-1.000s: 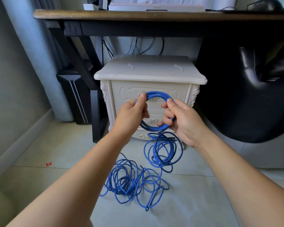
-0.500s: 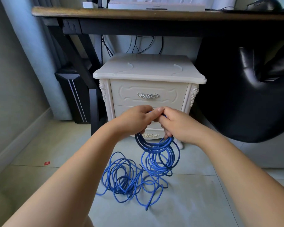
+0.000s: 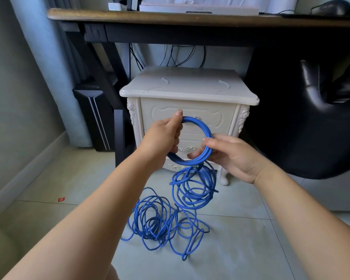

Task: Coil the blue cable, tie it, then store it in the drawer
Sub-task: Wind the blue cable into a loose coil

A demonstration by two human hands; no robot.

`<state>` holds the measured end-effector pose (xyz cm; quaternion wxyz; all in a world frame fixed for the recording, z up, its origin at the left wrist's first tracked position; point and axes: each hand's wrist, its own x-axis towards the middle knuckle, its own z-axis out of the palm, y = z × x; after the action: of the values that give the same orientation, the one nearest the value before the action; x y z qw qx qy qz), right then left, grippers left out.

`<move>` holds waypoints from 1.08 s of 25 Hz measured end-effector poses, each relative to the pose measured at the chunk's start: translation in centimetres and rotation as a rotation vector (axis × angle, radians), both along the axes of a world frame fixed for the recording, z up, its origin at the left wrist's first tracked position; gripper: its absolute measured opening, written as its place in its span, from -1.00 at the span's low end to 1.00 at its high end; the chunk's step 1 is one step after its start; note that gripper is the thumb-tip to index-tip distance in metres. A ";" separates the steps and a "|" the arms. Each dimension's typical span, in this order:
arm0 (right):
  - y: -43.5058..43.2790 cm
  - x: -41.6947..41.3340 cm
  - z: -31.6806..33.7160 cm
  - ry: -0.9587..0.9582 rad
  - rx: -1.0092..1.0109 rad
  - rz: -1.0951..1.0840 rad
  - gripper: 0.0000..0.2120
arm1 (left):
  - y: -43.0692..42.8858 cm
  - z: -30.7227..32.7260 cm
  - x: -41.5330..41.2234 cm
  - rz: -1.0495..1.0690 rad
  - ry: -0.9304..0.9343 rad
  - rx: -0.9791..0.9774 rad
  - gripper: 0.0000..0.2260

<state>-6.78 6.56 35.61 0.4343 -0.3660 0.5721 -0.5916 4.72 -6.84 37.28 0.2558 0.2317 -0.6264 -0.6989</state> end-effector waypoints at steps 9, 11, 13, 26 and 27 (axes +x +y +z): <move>-1.5 0.2 1.2 -0.297 -0.160 -0.245 -0.75 | 0.7 0.5 -0.1 -0.206 0.059 0.405 -0.72; -1.2 0.1 1.3 -0.097 -0.080 -0.186 -0.75 | 0.5 0.7 0.2 -0.262 -0.055 0.348 -0.71; -0.9 0.3 1.5 0.117 0.017 -0.091 -0.75 | 0.4 0.6 0.3 -0.285 -0.176 0.202 -0.67; 1.1 -0.7 0.9 -0.080 0.066 0.054 -0.33 | 1.0 1.1 0.6 -0.170 -0.039 -0.001 -0.66; 1.2 -0.8 1.1 0.023 0.106 0.035 -0.28 | 0.9 1.2 0.7 -0.163 -0.051 -0.027 -0.66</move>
<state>-7.54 7.72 36.71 0.4570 -0.3593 0.6011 -0.5484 5.44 -5.91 38.43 0.1849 0.1941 -0.6588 -0.7029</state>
